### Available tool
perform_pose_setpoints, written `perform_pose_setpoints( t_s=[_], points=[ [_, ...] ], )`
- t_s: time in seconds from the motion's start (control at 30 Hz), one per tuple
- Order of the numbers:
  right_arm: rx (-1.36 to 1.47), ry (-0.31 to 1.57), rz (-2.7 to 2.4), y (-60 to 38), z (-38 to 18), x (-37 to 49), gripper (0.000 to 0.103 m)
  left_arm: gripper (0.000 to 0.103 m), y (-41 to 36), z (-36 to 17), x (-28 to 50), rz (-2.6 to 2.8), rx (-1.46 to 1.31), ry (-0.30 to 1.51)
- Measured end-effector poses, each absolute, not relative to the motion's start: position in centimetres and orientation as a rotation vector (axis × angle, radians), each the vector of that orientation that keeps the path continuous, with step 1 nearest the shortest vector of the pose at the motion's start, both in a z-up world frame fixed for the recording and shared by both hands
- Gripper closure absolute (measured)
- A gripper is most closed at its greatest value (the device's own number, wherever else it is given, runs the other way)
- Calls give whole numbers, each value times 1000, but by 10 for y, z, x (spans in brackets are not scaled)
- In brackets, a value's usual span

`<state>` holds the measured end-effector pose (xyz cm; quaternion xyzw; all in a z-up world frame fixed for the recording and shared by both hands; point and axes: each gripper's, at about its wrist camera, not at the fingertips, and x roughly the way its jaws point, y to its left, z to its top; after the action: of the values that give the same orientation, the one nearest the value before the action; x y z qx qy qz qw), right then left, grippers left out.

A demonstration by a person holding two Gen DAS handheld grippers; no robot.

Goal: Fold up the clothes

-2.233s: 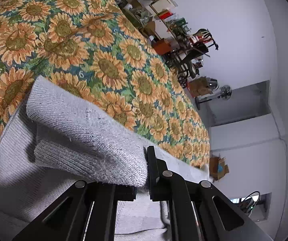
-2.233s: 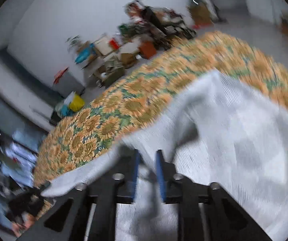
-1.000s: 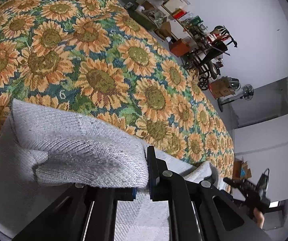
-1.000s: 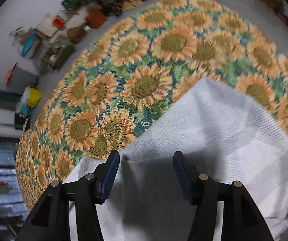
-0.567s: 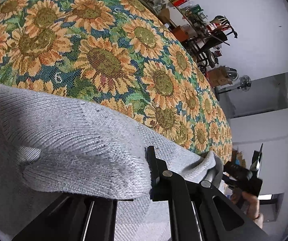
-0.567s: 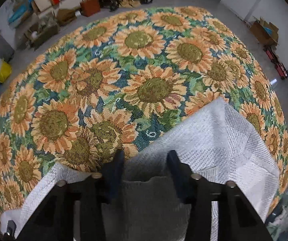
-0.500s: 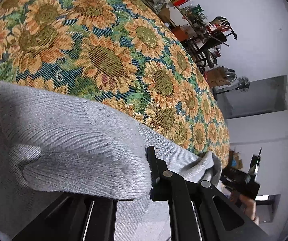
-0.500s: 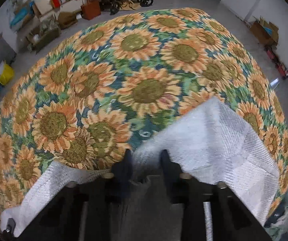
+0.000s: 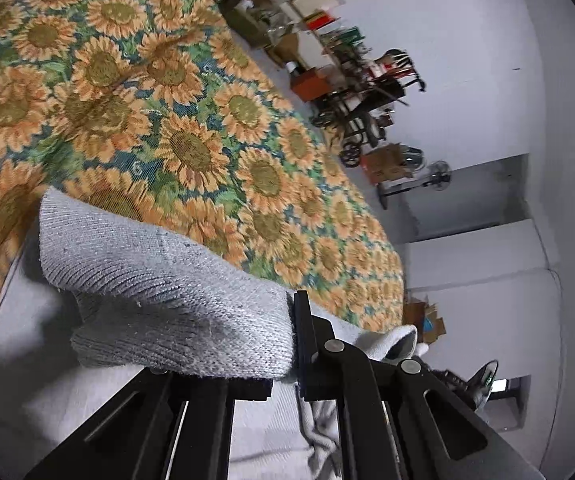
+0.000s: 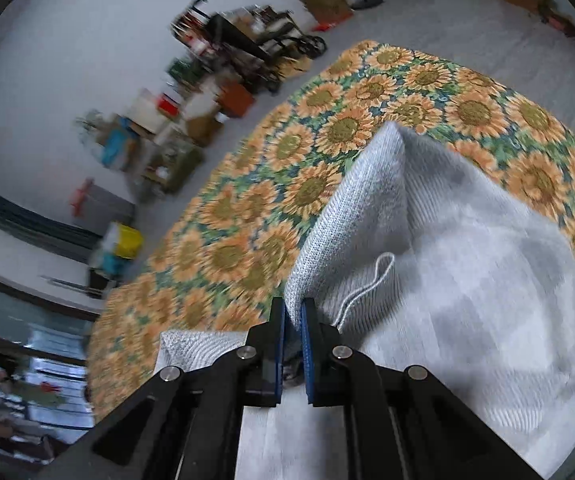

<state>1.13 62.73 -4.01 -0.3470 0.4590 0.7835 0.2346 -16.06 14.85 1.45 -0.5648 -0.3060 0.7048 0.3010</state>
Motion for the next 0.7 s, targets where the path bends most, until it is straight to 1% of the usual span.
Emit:
perform_pose_setpoints(
  t_s=[0.17,0.23,0.27,0.33,0.43,0.5,0.57,0.6,0.63,0.67,0.7],
  points=[
    [-830,1350,2250,614,-36,77,96,95,124,17,-118,1865,-1458,-821],
    [-779,1334,2251,610,-43,100,102,95,114,11,-103,1868,-1461,-819],
    [-762,1315,2244,610,-48,108,102,95,111,7,-96,1866,-1467,-824],
    [-731,1279,2227,610,-57,123,102,95,107,-9,-86,1862,-1483,-827],
    [-769,1294,2187,619,-81,131,102,95,106,-35,-75,1889,-1521,-830],
    [-796,1289,2201,616,-86,128,99,95,106,-50,-72,1922,-1545,-840],
    [-806,1264,2245,609,-81,120,88,96,107,-58,-71,1954,-1560,-837],
    [-802,1271,2261,609,-79,113,64,96,107,-61,-70,1963,-1566,-836],
    [-799,1278,2276,608,-77,105,43,96,107,-64,-69,1973,-1571,-835],
    [-798,1287,2289,608,-75,97,39,96,107,-64,-68,1974,-1570,-840],
    [-817,1310,2282,609,-77,86,39,96,106,-64,-67,1975,-1569,-845]
  ],
)
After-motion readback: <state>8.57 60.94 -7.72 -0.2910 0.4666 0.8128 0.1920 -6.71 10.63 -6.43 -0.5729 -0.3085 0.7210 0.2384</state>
